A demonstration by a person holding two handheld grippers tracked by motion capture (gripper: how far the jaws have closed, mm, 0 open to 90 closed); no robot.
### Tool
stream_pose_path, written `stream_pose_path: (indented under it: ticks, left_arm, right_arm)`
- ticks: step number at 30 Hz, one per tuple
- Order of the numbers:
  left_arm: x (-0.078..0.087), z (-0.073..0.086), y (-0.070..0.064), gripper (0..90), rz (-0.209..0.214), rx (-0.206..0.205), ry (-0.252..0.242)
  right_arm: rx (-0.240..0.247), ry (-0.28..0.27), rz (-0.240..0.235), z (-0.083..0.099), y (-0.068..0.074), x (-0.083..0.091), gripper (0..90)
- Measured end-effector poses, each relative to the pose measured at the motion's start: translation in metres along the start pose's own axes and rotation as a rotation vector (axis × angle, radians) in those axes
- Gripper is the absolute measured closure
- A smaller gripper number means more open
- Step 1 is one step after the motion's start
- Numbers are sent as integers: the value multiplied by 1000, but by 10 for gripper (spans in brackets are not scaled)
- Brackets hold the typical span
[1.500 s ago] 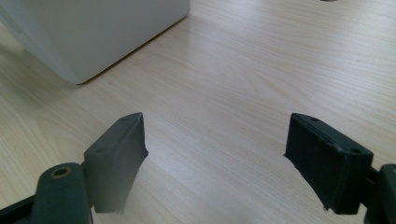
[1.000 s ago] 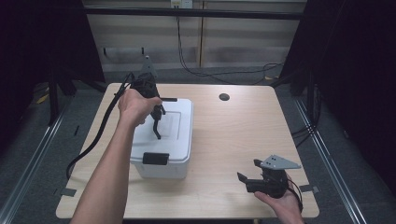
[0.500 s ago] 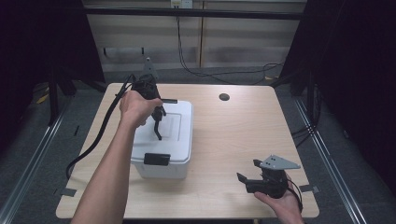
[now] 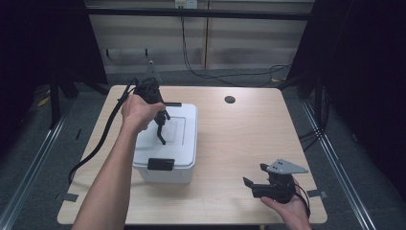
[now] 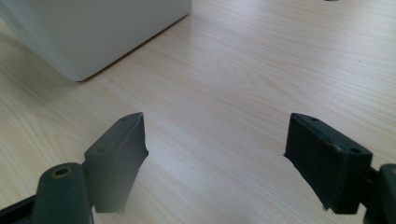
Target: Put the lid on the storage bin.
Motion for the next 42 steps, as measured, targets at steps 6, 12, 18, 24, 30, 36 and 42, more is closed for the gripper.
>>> stream_pose_path:
  ticks: [6,12,18,24,30,36,42]
  left_arm:
    - [-1,0,4,798,-47,-49,7]
    - [-1,-1,7,702,-67,-87,-5]
    - [0,-5,5,547,-47,-102,-37]
    - [0,-6,4,453,-41,-145,-61]
    - [6,-5,7,390,-32,-245,-83]
    - [13,-3,6,313,13,-287,-108]
    - [17,2,13,231,90,-320,-152]
  right_arm:
    - [3,2,-1,0,0,0,195]
    - [3,3,0,0,0,0,195]
    - [4,4,1,0,0,0,195]
    - [3,5,3,0,0,0,195]
    - [5,5,5,1,-1,-1,195]
    - [1,7,6,1,-1,0,195]
    - [-3,6,10,1,-2,1,195]
Point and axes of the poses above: each handheld gripper's, and its own axes: x roughly backward along the jaws, z roughly out of its underside, y roughly to its left, the point moved 10 cm from there along -x, roughly forward along the jaws, and after that the axes turned 7 degrees about -x, right-handed, at the moved point
